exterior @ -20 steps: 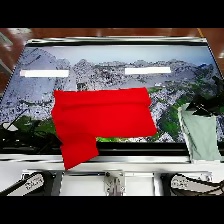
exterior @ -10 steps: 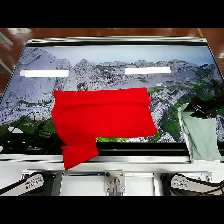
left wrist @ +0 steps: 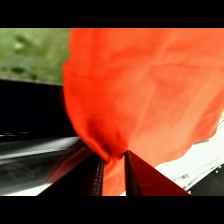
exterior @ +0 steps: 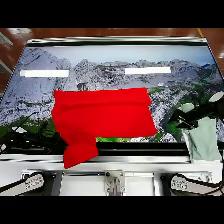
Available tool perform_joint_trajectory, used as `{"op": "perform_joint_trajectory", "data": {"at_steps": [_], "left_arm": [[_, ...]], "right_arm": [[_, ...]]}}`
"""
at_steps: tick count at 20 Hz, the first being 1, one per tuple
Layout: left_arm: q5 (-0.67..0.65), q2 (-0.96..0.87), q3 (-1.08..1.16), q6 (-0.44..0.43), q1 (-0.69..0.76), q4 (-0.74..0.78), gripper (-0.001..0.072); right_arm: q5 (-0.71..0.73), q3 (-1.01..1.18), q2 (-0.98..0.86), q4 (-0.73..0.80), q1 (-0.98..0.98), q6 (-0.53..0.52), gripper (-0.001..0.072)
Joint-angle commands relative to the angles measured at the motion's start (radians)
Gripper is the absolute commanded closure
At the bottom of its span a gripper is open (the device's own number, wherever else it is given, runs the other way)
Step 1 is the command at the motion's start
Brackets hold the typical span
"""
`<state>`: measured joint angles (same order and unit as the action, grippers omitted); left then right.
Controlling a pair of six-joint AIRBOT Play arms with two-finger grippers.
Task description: Fold the shirts.
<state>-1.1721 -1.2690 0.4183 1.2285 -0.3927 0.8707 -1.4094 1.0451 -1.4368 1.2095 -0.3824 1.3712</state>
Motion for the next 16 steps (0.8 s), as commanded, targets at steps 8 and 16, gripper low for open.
{"op": "perform_joint_trajectory", "data": {"at_steps": [8,16], "left_arm": [[-0.133,0.031,0.061,-0.04,-0.161,0.144,0.0183],[-0.013,-0.007,0.061,-0.066,-0.083,0.032,0.0187]], "right_arm": [[0.063,-0.06,0.0,0.01,0.035,-0.011,0.0101],[0.083,-0.06,0.0,0.002,0.035,0.001,0.0101]]}}
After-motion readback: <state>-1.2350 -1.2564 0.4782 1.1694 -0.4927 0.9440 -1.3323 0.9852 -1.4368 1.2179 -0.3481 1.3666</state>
